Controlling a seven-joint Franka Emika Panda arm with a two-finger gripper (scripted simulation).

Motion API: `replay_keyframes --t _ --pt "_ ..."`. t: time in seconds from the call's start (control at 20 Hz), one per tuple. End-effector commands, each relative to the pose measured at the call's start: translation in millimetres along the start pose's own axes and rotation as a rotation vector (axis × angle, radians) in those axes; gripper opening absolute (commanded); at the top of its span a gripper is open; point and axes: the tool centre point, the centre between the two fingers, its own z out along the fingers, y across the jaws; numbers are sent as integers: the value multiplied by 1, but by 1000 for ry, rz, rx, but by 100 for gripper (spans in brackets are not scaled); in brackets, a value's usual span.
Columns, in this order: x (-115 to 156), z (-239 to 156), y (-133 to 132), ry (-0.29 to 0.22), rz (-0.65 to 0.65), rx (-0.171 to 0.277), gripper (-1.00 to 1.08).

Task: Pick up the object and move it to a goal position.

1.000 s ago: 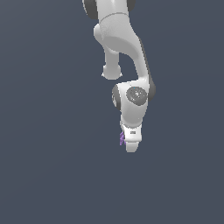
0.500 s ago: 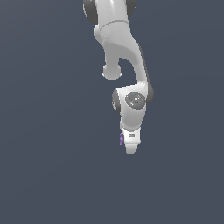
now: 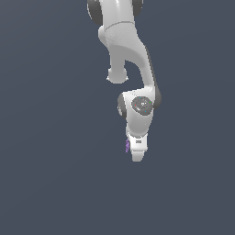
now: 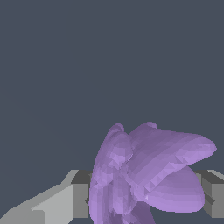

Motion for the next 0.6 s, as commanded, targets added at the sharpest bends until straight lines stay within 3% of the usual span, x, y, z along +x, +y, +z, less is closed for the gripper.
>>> replay_keyframes --t 0.0,0.55 --pt "0 -2 0 0 0 0 -100" --pt "11 -51 -13 -2 -1 0 -100"
